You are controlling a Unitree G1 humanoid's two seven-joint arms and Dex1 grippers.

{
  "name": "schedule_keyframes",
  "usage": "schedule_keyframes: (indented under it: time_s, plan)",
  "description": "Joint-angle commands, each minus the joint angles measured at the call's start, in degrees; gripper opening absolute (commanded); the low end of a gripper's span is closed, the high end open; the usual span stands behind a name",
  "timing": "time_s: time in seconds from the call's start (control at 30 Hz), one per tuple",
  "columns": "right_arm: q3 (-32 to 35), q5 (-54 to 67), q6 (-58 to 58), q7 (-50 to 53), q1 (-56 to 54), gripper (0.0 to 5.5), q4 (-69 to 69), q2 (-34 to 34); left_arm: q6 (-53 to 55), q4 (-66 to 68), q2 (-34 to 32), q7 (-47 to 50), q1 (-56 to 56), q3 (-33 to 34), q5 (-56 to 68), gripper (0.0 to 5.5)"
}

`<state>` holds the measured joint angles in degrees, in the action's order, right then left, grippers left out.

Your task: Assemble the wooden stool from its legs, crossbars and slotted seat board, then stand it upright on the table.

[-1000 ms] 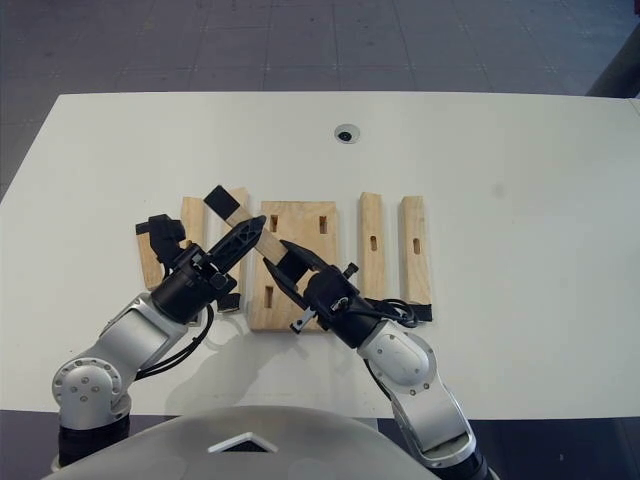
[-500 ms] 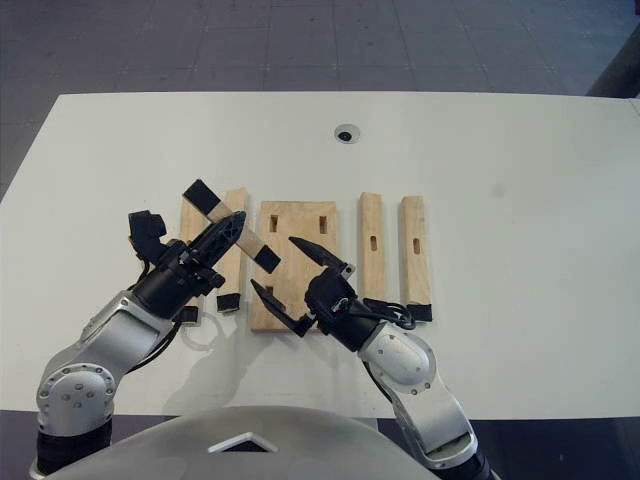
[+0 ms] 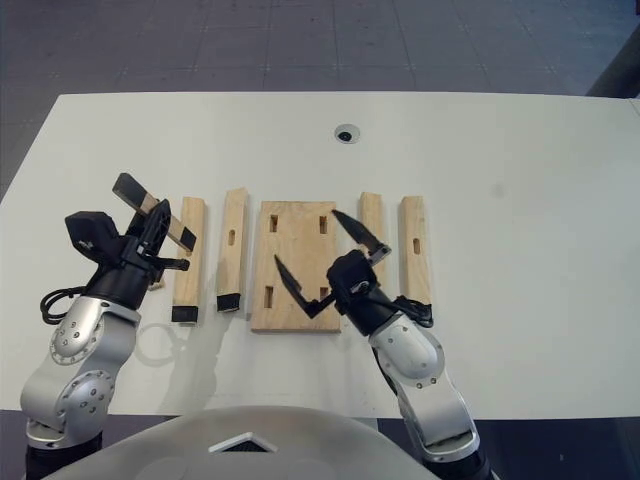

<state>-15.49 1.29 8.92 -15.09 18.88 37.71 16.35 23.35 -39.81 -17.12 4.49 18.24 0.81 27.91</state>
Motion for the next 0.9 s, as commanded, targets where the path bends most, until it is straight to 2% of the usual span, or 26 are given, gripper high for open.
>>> schedule_keyframes:
  time_s: [0.03,0.1,0.2,0.57,0.9]
  plan:
    - [10.1,1.5,-0.8,5.1,-0.9,5.5,-2.0,-2.2,-1.3,2.5,2.8,0.9,-1.1,-1.2,-4.6,0.42]
    - [16.3,2.8,-1.3,7.4,-1.4,5.5,-4.2,-2.8,-1.1,3.1,4.2,1.3,-1.6,-1.9,-6.7,0.42]
    - [20.0,3.0,-2.4,8.3,-0.7,5.5,-6.9,-3.1,-0.9,3.8,5.0,1.4,-1.9,-2.9,-10.5,0.42]
    - [20.6,2.5,-4.2,8.3,1.4,5.5,-7.6,-5.0,-1.7,6.1,5.3,0.1,-2.5,-2.9,-19.6,0.42]
    - [20.0,2.1,-4.2,8.2,0.9,5.5,-7.7,-5.4,-4.1,12.0,7.8,-2.0,-4.1,-2.8,-20.6,0.42]
